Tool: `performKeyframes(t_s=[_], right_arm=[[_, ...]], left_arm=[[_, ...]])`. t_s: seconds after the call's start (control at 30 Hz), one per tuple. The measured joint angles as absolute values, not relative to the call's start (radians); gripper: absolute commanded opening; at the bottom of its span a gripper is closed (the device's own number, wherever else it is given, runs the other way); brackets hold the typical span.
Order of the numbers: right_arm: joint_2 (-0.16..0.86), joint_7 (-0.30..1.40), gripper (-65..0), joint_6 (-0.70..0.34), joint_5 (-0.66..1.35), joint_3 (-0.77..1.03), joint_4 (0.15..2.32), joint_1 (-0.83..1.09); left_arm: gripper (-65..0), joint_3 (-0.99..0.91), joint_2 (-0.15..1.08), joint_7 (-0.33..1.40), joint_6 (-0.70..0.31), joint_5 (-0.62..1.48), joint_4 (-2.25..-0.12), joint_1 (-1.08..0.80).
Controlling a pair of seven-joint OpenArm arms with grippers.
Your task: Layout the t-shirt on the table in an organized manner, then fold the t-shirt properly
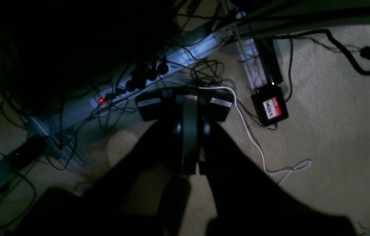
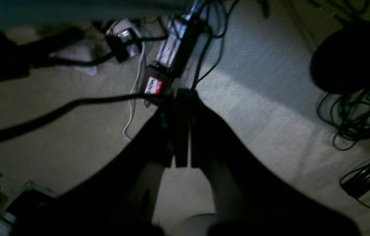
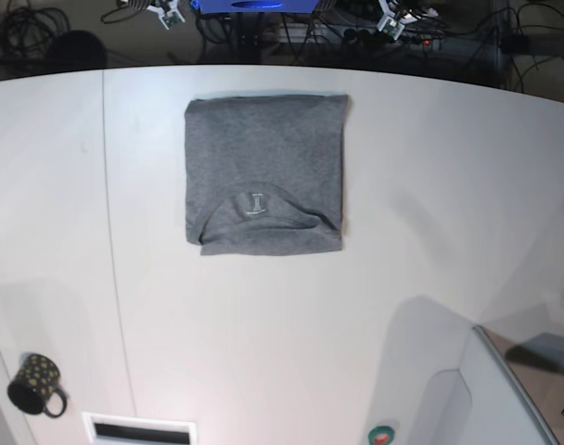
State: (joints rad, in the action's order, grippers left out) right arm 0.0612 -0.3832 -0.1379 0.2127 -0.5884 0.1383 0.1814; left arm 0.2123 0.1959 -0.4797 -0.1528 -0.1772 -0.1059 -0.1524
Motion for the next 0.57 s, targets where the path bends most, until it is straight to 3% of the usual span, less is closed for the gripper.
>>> performKeyframes(t_s=[0.57], right_arm=[[0.098, -0.382, -64.8, -0.138, 0.212, -0.593, 0.138, 0.181]], left_arm=[[-65.0, 0.211, 0.128, -0.474, -0.148, -0.172, -0.105, -0.172]])
